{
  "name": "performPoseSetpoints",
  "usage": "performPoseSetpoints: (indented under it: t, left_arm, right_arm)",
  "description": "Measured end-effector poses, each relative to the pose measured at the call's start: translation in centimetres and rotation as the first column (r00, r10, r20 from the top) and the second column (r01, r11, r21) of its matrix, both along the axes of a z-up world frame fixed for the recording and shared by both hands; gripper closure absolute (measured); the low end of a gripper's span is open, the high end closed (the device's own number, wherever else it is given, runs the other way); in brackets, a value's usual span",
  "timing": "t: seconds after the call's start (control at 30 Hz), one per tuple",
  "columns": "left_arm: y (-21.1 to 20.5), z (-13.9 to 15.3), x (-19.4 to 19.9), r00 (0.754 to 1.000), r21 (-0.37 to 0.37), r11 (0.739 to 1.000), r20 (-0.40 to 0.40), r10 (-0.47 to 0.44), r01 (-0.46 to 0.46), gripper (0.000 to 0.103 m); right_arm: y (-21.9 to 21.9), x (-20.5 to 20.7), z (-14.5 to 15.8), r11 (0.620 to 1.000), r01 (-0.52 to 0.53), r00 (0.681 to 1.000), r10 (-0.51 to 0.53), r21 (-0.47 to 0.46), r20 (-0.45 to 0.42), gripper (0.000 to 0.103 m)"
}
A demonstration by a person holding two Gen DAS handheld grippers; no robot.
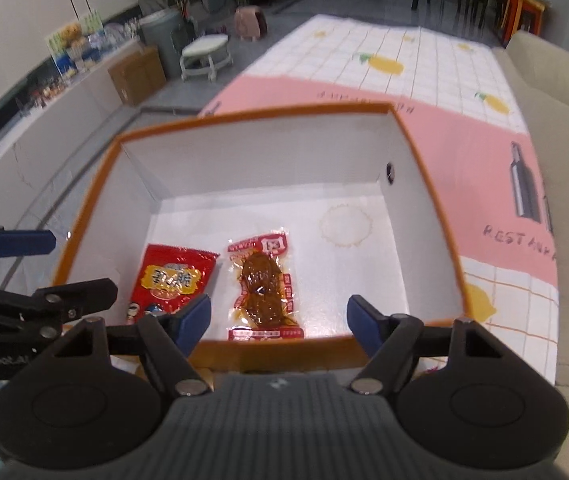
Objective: Organize snacks
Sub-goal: 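Lower both packets into the orange box and open both grippers, then move both tools back over the remaining snack pile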
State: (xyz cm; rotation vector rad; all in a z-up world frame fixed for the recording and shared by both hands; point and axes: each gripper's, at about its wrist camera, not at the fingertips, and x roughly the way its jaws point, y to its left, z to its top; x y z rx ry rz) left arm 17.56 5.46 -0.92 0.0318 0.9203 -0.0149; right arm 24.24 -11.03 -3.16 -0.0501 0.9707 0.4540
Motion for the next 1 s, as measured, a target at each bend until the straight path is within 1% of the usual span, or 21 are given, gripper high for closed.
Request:
performPoseSetpoints:
  t: [0.13, 0.23, 0.3, 0.43, 0.57, 0.63, 0.67, 0.8, 0.9, 1.0]
  left_arm:
    - [-0.7, 0.8, -2.3, 0.999, -0.034, 0.999, 0.037, -0.005, 0.007, 0.011]
    - [-1.4, 0.8, -3.7, 0.999, -0.048, 0.999, 0.048, -0.009, 0.011, 0.011]
    - [-1.7, 0.4, -4.7, 0.999, -0.052, 0.999, 0.049, 0.004, -0.002, 0.011]
    - [-1.9, -1.1, -6.3, 0.999, -0.088, 0.996, 0.011, 0.031, -0.030, 0.011]
    - [-2.1, -3.1, -7.4, 0.999, -0.082, 0.996, -0.033, 0.043, -0.045, 0.012]
    - [-2.2, -4.1, -7.9, 0.998, -0.074, 0.996, -0.048, 0.037, -0.040, 0.013]
    - [-2.2, -4.6, -8.0, 0.998, -0.068, 0.997, -0.058, 0.034, -0.038, 0.015]
    - [-2.2, -6.3, -8.4, 0.995, -0.066, 0.997, -0.089, 0.044, -0.050, 0.017]
    - [-2.4, -7.2, -8.3, 0.994, -0.076, 0.995, -0.097, 0.049, -0.057, 0.017]
    - [-2.7, -8.0, -8.1, 0.992, -0.076, 0.996, -0.118, 0.040, -0.049, 0.017]
  right_arm:
    - [-1.2, -2.7, 1.4, 0.999, 0.018, 0.998, -0.020, 0.031, 0.055, 0.031]
    - [-2.0, -5.1, 1.7, 0.998, 0.028, 0.995, -0.032, 0.049, 0.094, 0.031]
    - [-2.6, -6.5, 1.7, 0.998, 0.036, 0.992, -0.042, 0.057, 0.115, 0.031]
    - [-3.7, -9.6, 1.4, 0.996, 0.051, 0.987, -0.062, 0.077, 0.148, 0.031]
    - [-4.3, -12.6, 0.4, 0.997, 0.050, 0.981, -0.060, 0.061, 0.186, 0.033]
    - [-4.3, -13.7, -0.3, 0.998, 0.036, 0.981, -0.045, 0.050, 0.189, 0.037]
    - [-4.3, -14.1, -0.7, 0.999, 0.029, 0.981, -0.037, 0.045, 0.188, 0.038]
    - [-3.6, -15.3, -2.8, 1.000, -0.005, 0.988, 0.002, 0.018, 0.152, 0.041]
    - [-2.8, -15.7, -4.2, 0.999, -0.042, 0.988, 0.045, -0.029, 0.146, 0.043]
    - [-2.4, -15.7, -5.3, 0.997, -0.067, 0.988, 0.071, -0.030, 0.137, 0.043]
